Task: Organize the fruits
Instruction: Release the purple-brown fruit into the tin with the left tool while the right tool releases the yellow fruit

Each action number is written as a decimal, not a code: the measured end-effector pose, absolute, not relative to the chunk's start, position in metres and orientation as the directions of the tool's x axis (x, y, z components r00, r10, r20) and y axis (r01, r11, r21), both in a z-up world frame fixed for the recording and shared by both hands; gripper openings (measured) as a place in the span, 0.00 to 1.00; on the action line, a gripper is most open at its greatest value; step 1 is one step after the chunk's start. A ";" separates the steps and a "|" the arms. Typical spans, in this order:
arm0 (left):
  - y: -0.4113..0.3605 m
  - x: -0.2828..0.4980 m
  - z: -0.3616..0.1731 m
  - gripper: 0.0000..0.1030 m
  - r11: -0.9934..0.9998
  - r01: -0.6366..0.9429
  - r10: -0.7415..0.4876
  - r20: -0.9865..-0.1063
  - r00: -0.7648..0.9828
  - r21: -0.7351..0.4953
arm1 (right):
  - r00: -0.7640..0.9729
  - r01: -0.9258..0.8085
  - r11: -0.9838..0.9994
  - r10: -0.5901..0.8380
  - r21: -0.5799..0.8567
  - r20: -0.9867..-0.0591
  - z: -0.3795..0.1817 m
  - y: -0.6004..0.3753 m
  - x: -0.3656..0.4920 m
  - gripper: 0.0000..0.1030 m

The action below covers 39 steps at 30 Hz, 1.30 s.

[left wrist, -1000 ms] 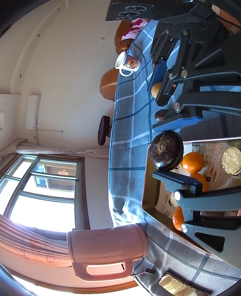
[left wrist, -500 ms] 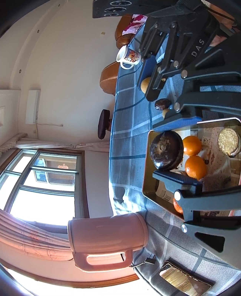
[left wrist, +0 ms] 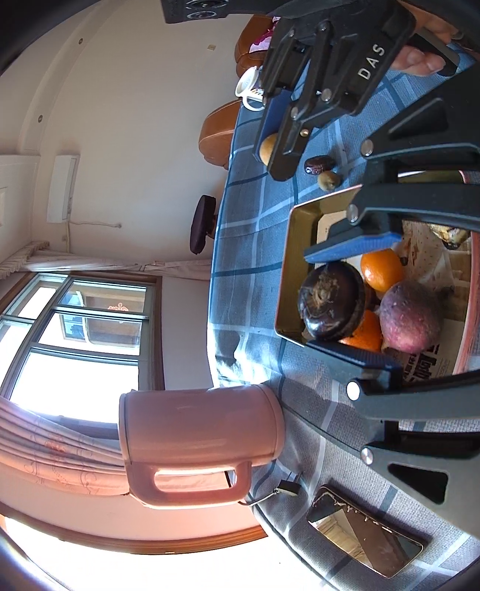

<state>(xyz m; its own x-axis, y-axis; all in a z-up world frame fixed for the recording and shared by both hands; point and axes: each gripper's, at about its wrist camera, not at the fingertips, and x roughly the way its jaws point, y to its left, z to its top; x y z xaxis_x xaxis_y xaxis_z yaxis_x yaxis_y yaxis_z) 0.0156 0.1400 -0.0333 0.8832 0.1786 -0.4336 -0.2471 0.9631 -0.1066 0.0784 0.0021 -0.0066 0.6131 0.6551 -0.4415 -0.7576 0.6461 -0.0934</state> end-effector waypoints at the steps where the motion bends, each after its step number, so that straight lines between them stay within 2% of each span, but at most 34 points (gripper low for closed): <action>1: 0.142 0.015 -0.035 0.44 0.962 -0.250 0.180 -0.438 0.881 -0.108 | 0.608 -0.761 0.643 0.656 -0.091 -0.447 -0.008 0.005 0.078 0.26; 32: 0.152 0.021 -0.052 0.44 0.966 -0.241 0.161 -0.518 0.840 -0.091 | 0.516 -0.805 0.589 0.635 -0.072 -0.575 -0.054 0.042 0.075 0.26; 39: 0.150 0.020 -0.051 0.49 0.965 -0.250 0.177 -0.517 0.838 -0.074 | 0.471 -0.834 0.548 0.638 -0.071 -0.609 -0.059 0.050 0.072 0.27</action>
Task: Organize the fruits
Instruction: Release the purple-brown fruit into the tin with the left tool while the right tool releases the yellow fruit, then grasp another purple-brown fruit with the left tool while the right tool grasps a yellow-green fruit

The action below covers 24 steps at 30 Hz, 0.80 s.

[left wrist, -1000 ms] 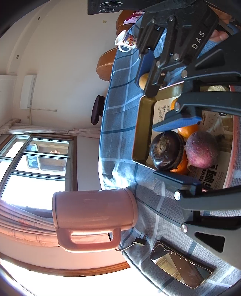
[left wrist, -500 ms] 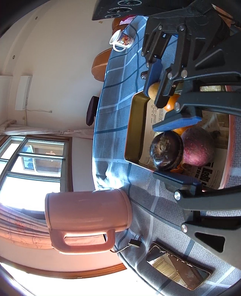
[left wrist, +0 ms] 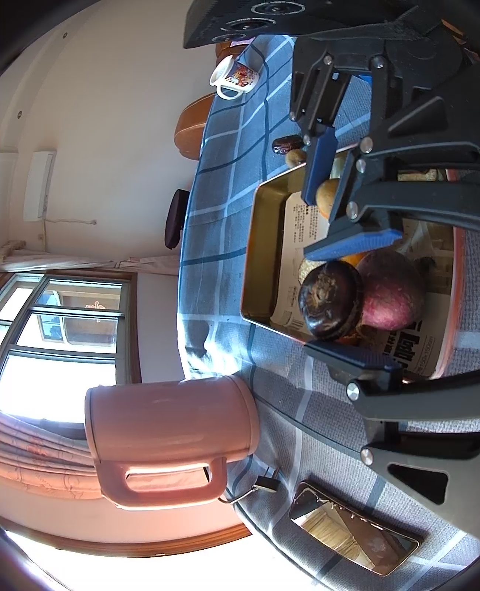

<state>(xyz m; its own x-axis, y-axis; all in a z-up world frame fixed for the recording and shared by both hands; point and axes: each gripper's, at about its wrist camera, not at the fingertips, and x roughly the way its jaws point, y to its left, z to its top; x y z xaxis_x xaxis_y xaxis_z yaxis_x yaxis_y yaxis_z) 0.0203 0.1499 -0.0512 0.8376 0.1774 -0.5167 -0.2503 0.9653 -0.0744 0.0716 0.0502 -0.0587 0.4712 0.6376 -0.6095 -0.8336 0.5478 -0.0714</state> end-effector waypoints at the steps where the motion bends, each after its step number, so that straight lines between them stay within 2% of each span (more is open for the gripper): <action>1: 0.149 0.019 -0.051 0.58 0.965 -0.254 0.182 -0.515 0.838 -0.072 | 0.468 -0.836 0.544 0.634 -0.075 -0.615 -0.060 0.051 0.071 0.28; 2: 0.149 0.018 -0.051 0.70 0.962 -0.264 0.194 -0.509 0.839 -0.068 | 0.469 -0.836 0.543 0.631 -0.080 -0.618 -0.060 0.052 0.070 0.35; 3: 0.149 0.016 -0.050 0.74 0.960 -0.272 0.204 -0.500 0.842 -0.067 | 0.473 -0.835 0.544 0.630 -0.086 -0.616 -0.060 0.052 0.069 0.43; 5: 0.149 0.013 -0.048 0.77 0.960 -0.271 0.200 -0.492 0.847 -0.077 | 0.486 -0.831 0.549 0.633 -0.094 -0.602 -0.058 0.050 0.067 0.53; 6: 0.150 0.011 -0.047 0.77 0.959 -0.270 0.197 -0.488 0.850 -0.084 | 0.492 -0.828 0.553 0.636 -0.094 -0.594 -0.057 0.048 0.066 0.55; 10: 0.154 0.003 -0.039 0.84 0.952 -0.278 0.196 -0.446 0.873 -0.127 | 0.533 -0.806 0.582 0.632 -0.110 -0.562 -0.053 0.031 0.063 0.55; 15: 0.148 0.001 -0.034 0.85 0.949 -0.277 0.192 -0.417 0.888 -0.151 | 0.610 -0.737 0.670 0.599 -0.092 -0.519 -0.044 -0.025 0.078 0.55; 18: 0.138 0.006 -0.036 0.85 0.953 -0.259 0.174 -0.416 0.893 -0.157 | 0.649 -0.668 0.743 0.551 -0.045 -0.525 -0.041 -0.062 0.101 0.55; 20: 0.129 0.010 -0.037 0.90 0.957 -0.250 0.169 -0.416 0.894 -0.149 | 0.676 -0.619 0.785 0.514 -0.027 -0.529 -0.041 -0.081 0.116 0.55; 24: 0.116 0.021 -0.038 0.90 0.964 -0.247 0.184 -0.423 0.887 -0.100 | 0.678 -0.600 0.800 0.490 -0.026 -0.547 -0.044 -0.087 0.132 0.55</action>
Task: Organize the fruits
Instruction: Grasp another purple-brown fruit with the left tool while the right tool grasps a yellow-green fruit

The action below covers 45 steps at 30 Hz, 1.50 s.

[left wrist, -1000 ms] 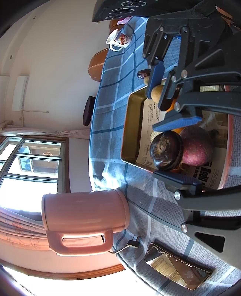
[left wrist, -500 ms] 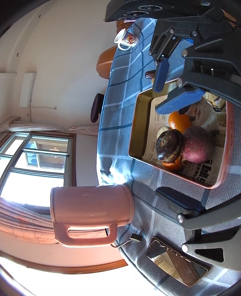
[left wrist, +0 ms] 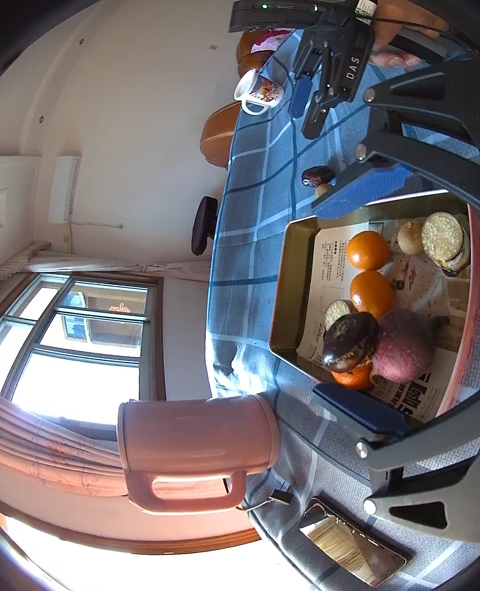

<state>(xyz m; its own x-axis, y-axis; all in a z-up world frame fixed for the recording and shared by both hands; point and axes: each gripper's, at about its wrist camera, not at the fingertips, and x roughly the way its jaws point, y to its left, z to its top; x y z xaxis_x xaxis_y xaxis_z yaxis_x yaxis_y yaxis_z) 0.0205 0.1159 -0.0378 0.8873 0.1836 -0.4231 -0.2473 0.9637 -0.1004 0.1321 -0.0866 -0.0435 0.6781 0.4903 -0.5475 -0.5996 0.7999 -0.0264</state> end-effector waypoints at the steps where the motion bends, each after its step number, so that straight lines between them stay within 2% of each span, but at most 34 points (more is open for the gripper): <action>1: 0.115 0.022 -0.038 0.90 0.964 -0.249 0.186 -0.425 0.886 -0.097 | 0.680 -0.605 0.795 0.484 -0.048 -0.550 -0.044 -0.082 0.133 0.55; 4: 0.120 0.025 -0.037 0.90 0.961 -0.253 0.184 -0.425 0.886 -0.112 | 0.664 -0.650 0.753 0.496 -0.104 -0.559 -0.047 -0.062 0.131 0.55; 6: 0.122 0.025 -0.036 0.90 0.960 -0.256 0.186 -0.423 0.887 -0.115 | 0.657 -0.675 0.722 0.492 -0.154 -0.571 -0.049 -0.047 0.128 0.48; 11: 0.129 0.024 -0.036 0.90 0.957 -0.257 0.180 -0.420 0.889 -0.134 | 0.621 -0.725 0.652 0.479 -0.223 -0.620 -0.061 -0.014 0.132 0.41; 15: 0.135 0.023 -0.036 0.90 0.955 -0.257 0.176 -0.419 0.891 -0.147 | 0.603 -0.737 0.624 0.437 -0.258 -0.667 -0.074 0.001 0.141 0.35; 23: 0.136 0.024 -0.036 0.90 0.956 -0.248 0.163 -0.421 0.892 -0.156 | 0.640 -0.712 0.596 0.332 -0.372 -0.693 -0.088 0.010 0.146 0.35; 26: 0.132 0.024 -0.033 0.90 0.959 -0.241 0.162 -0.415 0.896 -0.147 | 0.670 -0.683 0.595 0.278 -0.425 -0.688 -0.092 0.011 0.151 0.28; 31: 0.120 0.028 -0.029 0.90 0.966 -0.220 0.149 -0.413 0.899 -0.132 | 0.653 -0.686 0.634 0.317 -0.358 -0.688 -0.083 -0.001 0.156 0.27; 38: 0.087 0.047 -0.018 0.90 0.984 -0.150 0.096 -0.414 0.905 -0.100 | 0.665 -0.660 0.722 0.432 -0.208 -0.609 -0.059 -0.041 0.149 0.27; 45: 0.042 0.089 -0.023 0.90 0.996 -0.066 0.026 -0.478 0.878 -0.067 | 0.712 -0.543 0.835 0.402 -0.089 -0.575 -0.050 -0.097 0.171 0.27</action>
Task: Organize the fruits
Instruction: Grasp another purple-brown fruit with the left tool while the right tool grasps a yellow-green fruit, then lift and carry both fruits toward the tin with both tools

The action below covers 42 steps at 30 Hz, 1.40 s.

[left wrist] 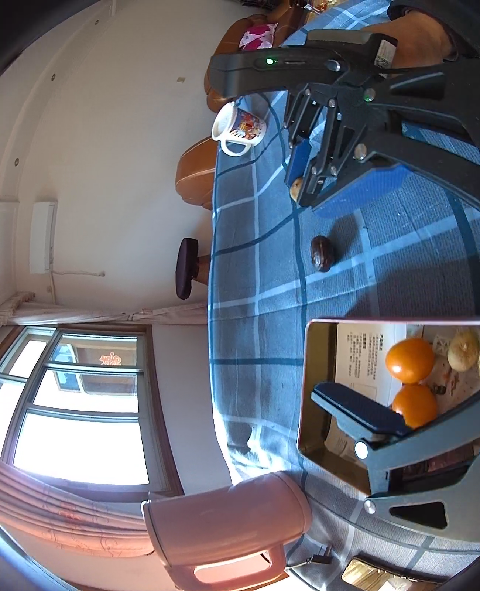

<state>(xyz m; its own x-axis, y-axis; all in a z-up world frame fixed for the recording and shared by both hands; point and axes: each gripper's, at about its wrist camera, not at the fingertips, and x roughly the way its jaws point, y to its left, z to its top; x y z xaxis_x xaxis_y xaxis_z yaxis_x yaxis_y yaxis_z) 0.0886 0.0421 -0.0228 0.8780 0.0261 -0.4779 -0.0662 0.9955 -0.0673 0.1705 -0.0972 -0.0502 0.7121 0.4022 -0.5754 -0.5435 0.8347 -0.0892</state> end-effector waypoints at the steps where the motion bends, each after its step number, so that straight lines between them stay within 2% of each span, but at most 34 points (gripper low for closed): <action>1: 0.037 0.095 -0.025 0.90 0.996 -0.058 0.015 -0.491 0.871 -0.071 | 0.715 -0.529 0.845 0.395 -0.076 -0.577 -0.050 -0.104 0.174 0.27; 4: 0.024 0.113 -0.032 0.90 0.997 -0.027 -0.018 -0.530 0.848 -0.077 | 0.722 -0.492 0.869 0.376 -0.049 -0.581 -0.050 -0.121 0.181 0.27; 9: -0.002 0.139 -0.044 0.89 1.000 -0.011 -0.006 -0.577 0.816 -0.026 | 0.729 -0.461 0.888 0.375 -0.006 -0.572 -0.049 -0.139 0.188 0.27; 12: -0.012 0.157 -0.054 0.83 1.000 0.009 -0.016 -0.620 0.785 -0.014 | 0.737 -0.449 0.893 0.375 0.006 -0.562 -0.048 -0.145 0.188 0.27; 16: -0.012 0.180 -0.067 0.69 0.999 0.008 -0.037 -0.676 0.736 -0.046 | 0.740 -0.441 0.897 0.382 0.030 -0.553 -0.046 -0.150 0.190 0.27; 22: -0.016 0.201 -0.079 0.66 1.000 -0.001 -0.015 -0.728 0.686 -0.022 | 0.742 -0.441 0.897 0.386 0.034 -0.548 -0.046 -0.152 0.190 0.27; 27: -0.014 0.208 -0.081 0.61 1.000 -0.016 -0.008 -0.739 0.674 -0.025 | 0.741 -0.444 0.896 0.387 0.032 -0.549 -0.046 -0.152 0.190 0.27; 30: -0.011 0.207 -0.081 0.50 0.999 -0.021 -0.004 -0.736 0.677 -0.025 | 0.741 -0.445 0.895 0.385 0.028 -0.551 -0.047 -0.151 0.190 0.27; 32: -0.008 0.206 -0.080 0.39 0.999 -0.022 -0.014 -0.732 0.681 -0.039 | 0.741 -0.443 0.896 0.384 0.029 -0.550 -0.047 -0.151 0.191 0.27; 42: -0.011 0.194 -0.074 0.39 0.998 0.019 -0.055 -0.704 0.708 -0.059 | 0.756 -0.445 0.895 0.389 0.022 -0.526 -0.044 -0.152 0.184 0.27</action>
<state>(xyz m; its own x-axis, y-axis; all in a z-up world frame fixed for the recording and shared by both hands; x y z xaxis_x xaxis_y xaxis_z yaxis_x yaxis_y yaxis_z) 0.1941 -0.0112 -0.0742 0.7085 -0.0553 -0.7036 0.0193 0.9981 -0.0590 0.1845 -0.1521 -0.0438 0.7564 0.3888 -0.5259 -0.4452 0.8952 0.0216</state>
